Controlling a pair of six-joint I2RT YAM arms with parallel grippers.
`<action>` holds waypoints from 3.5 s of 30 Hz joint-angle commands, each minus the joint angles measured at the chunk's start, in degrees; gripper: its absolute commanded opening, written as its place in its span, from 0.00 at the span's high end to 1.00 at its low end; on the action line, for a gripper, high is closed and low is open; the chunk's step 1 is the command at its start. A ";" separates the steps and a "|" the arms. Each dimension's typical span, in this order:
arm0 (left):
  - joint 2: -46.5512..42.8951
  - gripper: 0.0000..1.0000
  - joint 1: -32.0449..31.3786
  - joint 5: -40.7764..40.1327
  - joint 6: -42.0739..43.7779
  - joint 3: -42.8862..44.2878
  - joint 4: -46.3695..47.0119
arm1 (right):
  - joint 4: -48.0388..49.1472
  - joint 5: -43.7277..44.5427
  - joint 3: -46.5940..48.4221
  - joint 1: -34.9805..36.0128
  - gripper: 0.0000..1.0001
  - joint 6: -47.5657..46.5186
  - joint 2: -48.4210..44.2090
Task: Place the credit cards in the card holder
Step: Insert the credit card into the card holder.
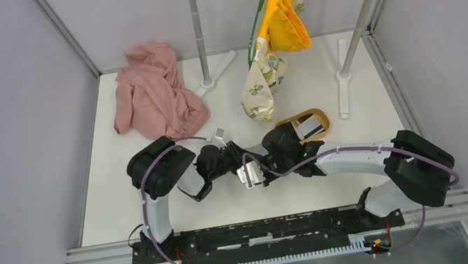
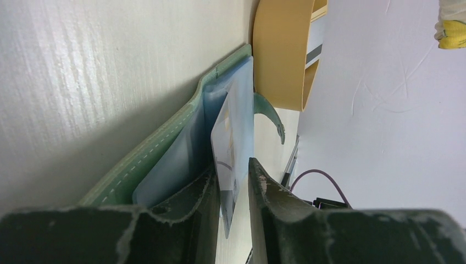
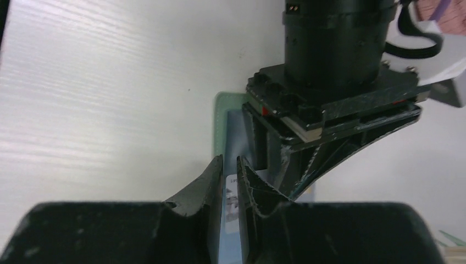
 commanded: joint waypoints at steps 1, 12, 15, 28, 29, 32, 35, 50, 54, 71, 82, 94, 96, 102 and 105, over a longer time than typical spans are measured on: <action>0.16 0.68 -0.40 0.48 2.66 0.74 -3.59 | 7.31 10.07 0.51 3.63 0.80 -2.30 1.23; -0.70 0.67 -0.43 0.39 3.35 0.69 -4.87 | 6.84 17.85 2.85 6.96 0.93 -2.25 6.73; -0.84 0.67 -0.44 0.56 3.42 0.71 -5.01 | 7.54 19.91 3.05 7.22 0.93 -1.32 7.81; -1.53 0.64 -0.06 1.32 3.89 0.55 -5.79 | 5.04 25.26 3.84 5.31 0.95 0.01 8.06; -1.56 0.64 0.08 1.38 3.98 0.54 -5.93 | 4.70 25.22 3.84 4.82 0.95 0.19 7.89; -1.81 0.63 0.23 1.54 4.32 0.75 -6.50 | 3.95 25.17 3.84 3.18 0.96 0.43 7.50; -1.96 0.62 0.35 1.61 4.50 0.89 -6.78 | 3.22 24.75 3.75 1.85 0.96 0.34 7.10; -10.21 0.59 0.94 0.76 9.39 1.19 -14.18 | -8.62 -9.65 7.95 -8.31 0.85 3.52 0.00; -16.79 0.59 0.93 -1.58 13.46 0.30 -21.10 | -9.33 -18.78 7.35 -14.99 0.79 3.64 -4.71; -43.25 0.80 0.94 -12.91 37.82 -1.97 -36.75 | 8.62 -23.97 -1.72 -24.37 0.35 27.31 -5.02; -43.73 0.40 2.17 -3.92 40.39 2.02 -41.77 | 5.99 -16.00 1.46 -24.24 0.57 33.92 2.60; -27.84 0.71 2.10 4.46 34.25 4.56 -35.63 | 8.55 -4.82 1.42 -24.80 0.60 40.14 5.32; -26.93 0.72 1.41 3.68 33.80 5.83 -37.27 | 9.42 -4.13 1.29 -25.39 0.60 41.97 4.88; -26.15 0.71 -4.49 -9.49 37.56 12.29 -50.68 | 11.29 -7.45 -0.41 -27.54 0.60 45.61 4.81; -25.54 0.70 -5.52 -13.37 37.75 12.01 -53.65 | 9.86 -7.40 0.35 -27.59 0.60 45.55 5.15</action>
